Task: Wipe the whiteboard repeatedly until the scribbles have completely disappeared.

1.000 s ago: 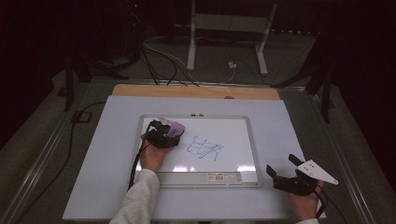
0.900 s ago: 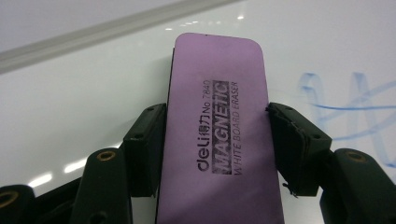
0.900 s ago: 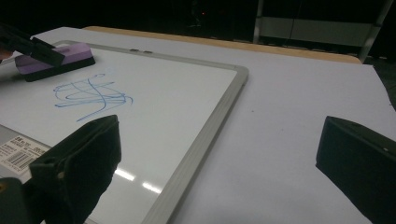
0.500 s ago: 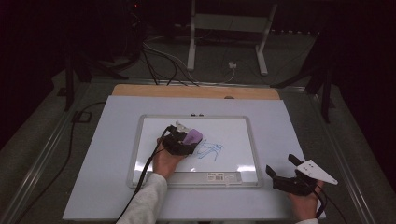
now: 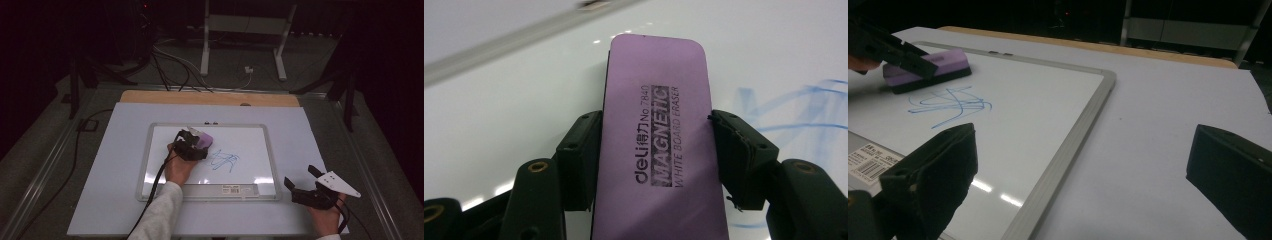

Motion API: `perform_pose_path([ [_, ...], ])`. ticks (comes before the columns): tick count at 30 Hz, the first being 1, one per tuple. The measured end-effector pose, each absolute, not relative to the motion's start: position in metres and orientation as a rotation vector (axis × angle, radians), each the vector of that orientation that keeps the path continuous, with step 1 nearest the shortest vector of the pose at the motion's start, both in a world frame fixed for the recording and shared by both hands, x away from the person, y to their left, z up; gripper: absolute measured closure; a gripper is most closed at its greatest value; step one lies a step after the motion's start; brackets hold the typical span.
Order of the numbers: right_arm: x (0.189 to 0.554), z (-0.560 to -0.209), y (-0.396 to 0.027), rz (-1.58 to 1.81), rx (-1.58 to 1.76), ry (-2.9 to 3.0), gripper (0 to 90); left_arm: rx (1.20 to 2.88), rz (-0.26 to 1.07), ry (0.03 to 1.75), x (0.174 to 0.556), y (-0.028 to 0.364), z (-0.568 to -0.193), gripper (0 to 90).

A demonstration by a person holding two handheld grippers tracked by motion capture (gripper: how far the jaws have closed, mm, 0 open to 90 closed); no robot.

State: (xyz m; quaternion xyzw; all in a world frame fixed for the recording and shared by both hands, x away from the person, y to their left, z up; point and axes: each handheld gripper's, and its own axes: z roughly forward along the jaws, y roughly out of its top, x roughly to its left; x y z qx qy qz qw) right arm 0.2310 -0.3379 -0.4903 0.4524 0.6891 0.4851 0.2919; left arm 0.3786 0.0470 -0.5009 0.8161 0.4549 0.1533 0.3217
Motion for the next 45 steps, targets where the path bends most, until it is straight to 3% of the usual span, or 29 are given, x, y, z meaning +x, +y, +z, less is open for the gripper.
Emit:
perform_pose_path([
  [5, 0.231, -0.49, -0.337, 1.288, 1.202, 1.838, 0.3, 2.204, 0.389, 1.102, 0.371, 0.033, -0.499, 41.9],
  [19, 0.229, -0.489, -0.341, 1.289, 1.209, 1.827, 0.3, 2.138, 0.571, 1.317, 0.39, 0.077, -0.499, 42.0],
  [29, 0.23, -0.49, -0.339, 1.285, 1.209, 1.835, 0.3, 2.072, 0.447, 1.336, 0.381, 0.083, -0.502, 42.0],
  [45, 0.23, -0.491, -0.338, 1.284, 1.203, 1.84, 0.3, 2.18, 0.312, 1.069, 0.335, 0.013, -0.502, 41.9],
])
